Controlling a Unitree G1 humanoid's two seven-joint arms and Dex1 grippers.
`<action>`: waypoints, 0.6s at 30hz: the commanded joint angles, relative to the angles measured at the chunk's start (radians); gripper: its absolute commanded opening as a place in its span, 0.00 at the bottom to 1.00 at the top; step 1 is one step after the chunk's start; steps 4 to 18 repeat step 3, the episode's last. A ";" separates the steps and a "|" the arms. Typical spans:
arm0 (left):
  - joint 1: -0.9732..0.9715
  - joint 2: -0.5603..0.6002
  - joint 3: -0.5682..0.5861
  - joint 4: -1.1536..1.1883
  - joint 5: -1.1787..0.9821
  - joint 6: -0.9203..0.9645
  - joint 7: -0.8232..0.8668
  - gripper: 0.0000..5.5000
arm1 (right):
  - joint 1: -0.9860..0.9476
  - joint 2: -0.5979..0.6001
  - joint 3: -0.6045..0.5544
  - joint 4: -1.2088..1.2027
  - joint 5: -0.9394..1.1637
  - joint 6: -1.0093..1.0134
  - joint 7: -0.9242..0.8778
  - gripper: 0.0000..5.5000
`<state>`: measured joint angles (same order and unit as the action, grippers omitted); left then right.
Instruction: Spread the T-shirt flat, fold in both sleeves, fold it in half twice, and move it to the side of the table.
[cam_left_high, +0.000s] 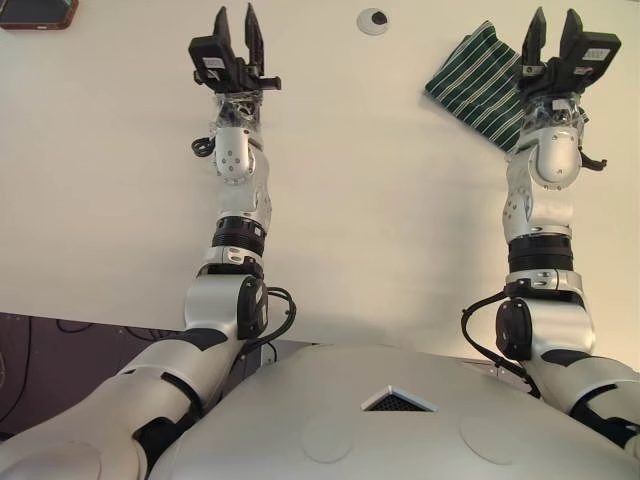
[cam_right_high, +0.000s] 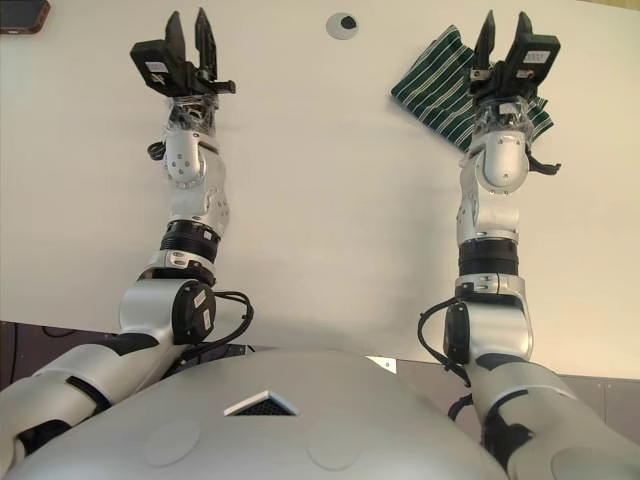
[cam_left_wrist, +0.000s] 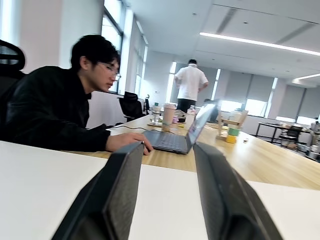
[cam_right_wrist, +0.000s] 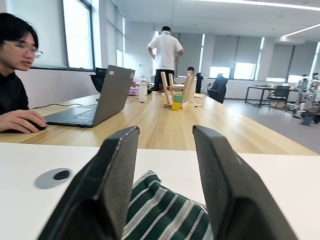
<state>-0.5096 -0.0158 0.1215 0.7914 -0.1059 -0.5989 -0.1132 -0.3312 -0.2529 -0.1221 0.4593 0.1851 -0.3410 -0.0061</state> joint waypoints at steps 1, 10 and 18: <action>0.000 0.056 -0.007 -0.056 -0.011 0.077 -0.067 0.32 | 0.137 0.098 -0.003 -0.103 -0.046 0.002 -0.083 0.36; -0.018 0.096 0.009 -0.063 -0.019 0.117 -0.084 0.32 | 0.209 0.120 -0.011 -0.160 -0.070 0.005 -0.112 0.36; -0.018 0.096 0.009 -0.063 -0.019 0.117 -0.084 0.32 | 0.209 0.120 -0.011 -0.160 -0.070 0.005 -0.112 0.36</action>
